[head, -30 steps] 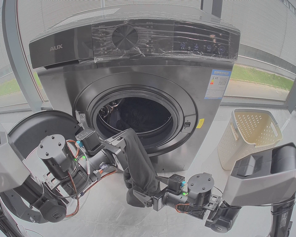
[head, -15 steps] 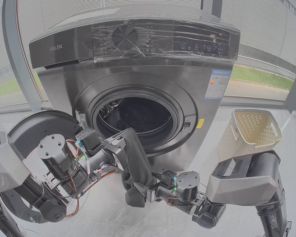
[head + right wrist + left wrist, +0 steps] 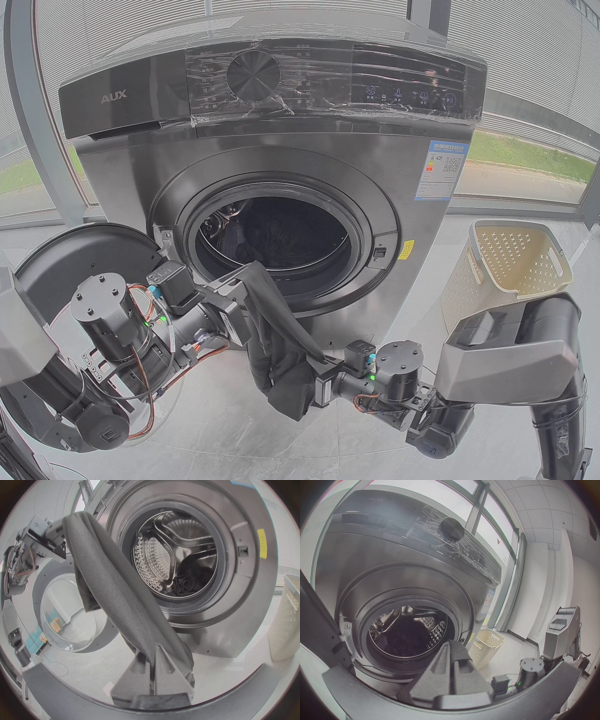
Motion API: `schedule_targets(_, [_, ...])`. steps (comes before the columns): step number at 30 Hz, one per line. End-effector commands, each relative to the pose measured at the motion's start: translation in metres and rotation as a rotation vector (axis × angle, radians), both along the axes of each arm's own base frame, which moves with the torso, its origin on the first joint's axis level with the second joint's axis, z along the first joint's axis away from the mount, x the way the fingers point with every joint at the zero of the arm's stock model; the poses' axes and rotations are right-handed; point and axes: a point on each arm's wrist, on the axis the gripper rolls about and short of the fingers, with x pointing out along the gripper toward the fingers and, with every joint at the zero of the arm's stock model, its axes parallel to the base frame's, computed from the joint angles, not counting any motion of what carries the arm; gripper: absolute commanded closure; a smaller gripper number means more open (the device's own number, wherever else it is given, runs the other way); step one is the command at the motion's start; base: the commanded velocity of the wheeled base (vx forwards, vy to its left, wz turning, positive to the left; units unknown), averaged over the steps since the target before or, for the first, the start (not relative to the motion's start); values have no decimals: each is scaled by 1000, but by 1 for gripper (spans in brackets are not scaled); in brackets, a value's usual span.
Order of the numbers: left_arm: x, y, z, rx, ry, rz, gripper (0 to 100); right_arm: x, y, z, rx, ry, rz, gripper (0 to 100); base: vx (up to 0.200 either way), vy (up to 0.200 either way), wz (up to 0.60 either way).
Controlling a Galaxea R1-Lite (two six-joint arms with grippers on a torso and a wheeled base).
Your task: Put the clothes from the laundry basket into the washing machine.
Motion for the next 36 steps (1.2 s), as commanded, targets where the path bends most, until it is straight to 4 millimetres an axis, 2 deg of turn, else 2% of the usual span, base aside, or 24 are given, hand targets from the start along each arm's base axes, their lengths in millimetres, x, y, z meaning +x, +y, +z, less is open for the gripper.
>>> schedule_targets(1, [3, 14, -5, 16, 20, 43, 100, -8, -33, 46, -7, -80, -55, 100, 0, 0, 0])
schedule_targets(3, [3, 16, -6, 21, 23, 48, 100, -9, -37, 51, -11, -95, -60, 100, 0, 0, 0])
schedule_targets(5, [-2, 21, -8, 30, 38, 57, 100, -9, -48, 67, -23, -149, -73, 100, 0, 0, 0])
schedule_targets(9, [-4, 29, -10, 43, 50, 76, 100, -13, -53, 83, 2, -182, -69, 100, 0, 0, 0])
schedule_targets(14, [-9, 39, -10, 49, 51, 95, 100, -9, -60, 90, 18, -203, -96, 100, 0, 0, 0])
schedule_targets(19, [-14, 43, -8, 49, 49, 86, 100, -6, -62, 99, 41, -227, -109, 100, 0, 0, 0])
schedule_targets(22, [-19, 45, -5, 43, 41, 80, 100, -5, -61, 118, 91, -281, -121, 100, 0, 0, 0])
schedule_targets(26, [-19, 45, -5, 43, 41, 70, 100, -7, -62, 130, 116, -310, -122, 100, 0, 0, 0])
schedule_targets(36, [-13, 54, -1, 30, 27, 115, 100, -15, -66, 145, 139, -345, -121, 100, 0, 0, 0])
